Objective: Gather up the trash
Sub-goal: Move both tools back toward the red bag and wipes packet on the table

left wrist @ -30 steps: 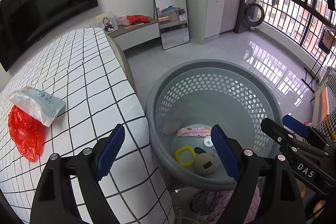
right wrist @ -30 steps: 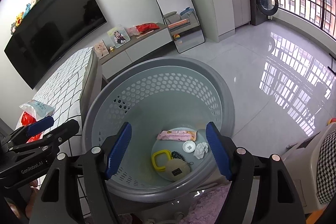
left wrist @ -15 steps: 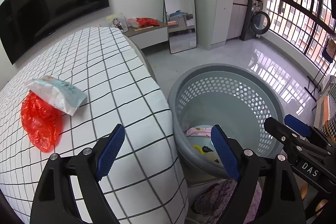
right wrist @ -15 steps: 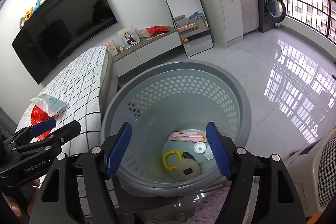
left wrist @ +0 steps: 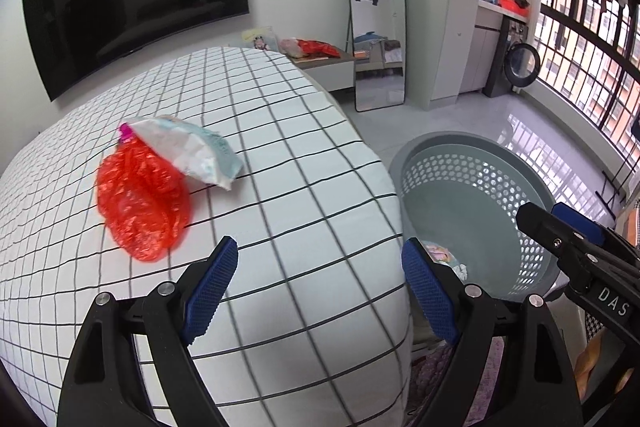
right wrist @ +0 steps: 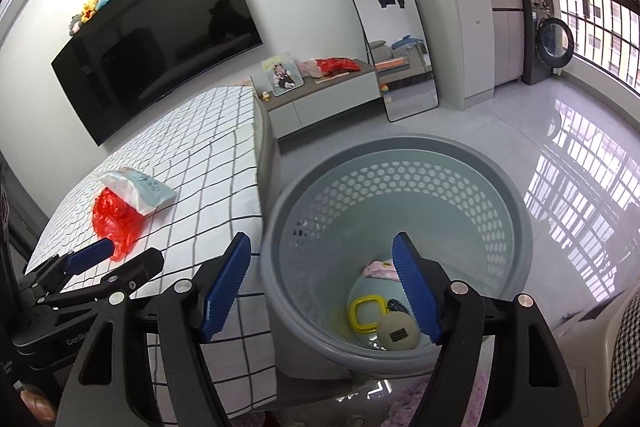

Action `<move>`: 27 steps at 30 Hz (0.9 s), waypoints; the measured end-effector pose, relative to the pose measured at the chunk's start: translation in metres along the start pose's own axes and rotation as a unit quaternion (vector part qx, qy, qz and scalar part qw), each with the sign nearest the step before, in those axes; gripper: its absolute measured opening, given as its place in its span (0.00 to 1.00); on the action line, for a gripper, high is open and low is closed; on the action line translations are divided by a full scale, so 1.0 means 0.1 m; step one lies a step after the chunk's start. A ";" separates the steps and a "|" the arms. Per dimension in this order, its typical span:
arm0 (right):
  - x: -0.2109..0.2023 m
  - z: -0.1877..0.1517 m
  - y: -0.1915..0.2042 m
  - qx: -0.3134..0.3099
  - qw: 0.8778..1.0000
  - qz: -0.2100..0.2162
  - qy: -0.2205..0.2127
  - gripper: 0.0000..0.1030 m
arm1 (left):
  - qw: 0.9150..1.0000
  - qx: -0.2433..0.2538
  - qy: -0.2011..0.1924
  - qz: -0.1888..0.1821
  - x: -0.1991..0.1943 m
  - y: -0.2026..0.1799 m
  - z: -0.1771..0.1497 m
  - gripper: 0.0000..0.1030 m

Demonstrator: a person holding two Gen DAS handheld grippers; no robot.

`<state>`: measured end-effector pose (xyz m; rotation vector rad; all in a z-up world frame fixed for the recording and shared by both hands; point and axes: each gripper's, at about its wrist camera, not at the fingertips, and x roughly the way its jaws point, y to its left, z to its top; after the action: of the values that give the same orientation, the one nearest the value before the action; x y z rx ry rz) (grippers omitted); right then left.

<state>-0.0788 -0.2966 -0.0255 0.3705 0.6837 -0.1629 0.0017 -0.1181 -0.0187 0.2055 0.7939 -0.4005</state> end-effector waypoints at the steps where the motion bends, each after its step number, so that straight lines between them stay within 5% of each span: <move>1: 0.00 0.00 0.04 -0.003 1.000 0.002 -0.001 0.68 | 1.000 -0.003 -0.001 0.003 -0.02 0.04 -0.01 0.80; 27: 0.39 -0.04 1.50 -0.130 0.986 0.099 0.023 0.68 | 0.987 -0.118 -0.014 0.107 -0.52 1.44 -0.49 0.81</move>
<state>-0.0112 -0.1577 -0.0109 0.1890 0.6995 0.1230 -0.0019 0.0422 -0.0106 0.0614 0.7761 -0.1049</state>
